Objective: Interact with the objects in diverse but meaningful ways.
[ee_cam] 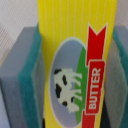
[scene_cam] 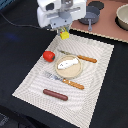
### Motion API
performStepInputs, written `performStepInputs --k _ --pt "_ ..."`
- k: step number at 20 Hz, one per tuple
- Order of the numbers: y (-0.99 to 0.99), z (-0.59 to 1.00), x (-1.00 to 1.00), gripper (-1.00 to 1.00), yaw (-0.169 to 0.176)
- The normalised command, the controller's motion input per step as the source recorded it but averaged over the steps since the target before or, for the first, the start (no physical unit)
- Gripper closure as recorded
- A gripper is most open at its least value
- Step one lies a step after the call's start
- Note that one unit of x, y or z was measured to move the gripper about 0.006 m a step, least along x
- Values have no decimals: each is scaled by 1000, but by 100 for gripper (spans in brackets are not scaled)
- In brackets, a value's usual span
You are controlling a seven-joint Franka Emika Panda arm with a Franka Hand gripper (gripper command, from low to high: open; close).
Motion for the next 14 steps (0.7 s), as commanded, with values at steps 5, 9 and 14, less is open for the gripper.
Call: performStepInputs --k 5,9,14 --pt "-927 235 -118 100 0" --pt "-966 100 -97 100 0" --pt "-991 15 -71 100 0"
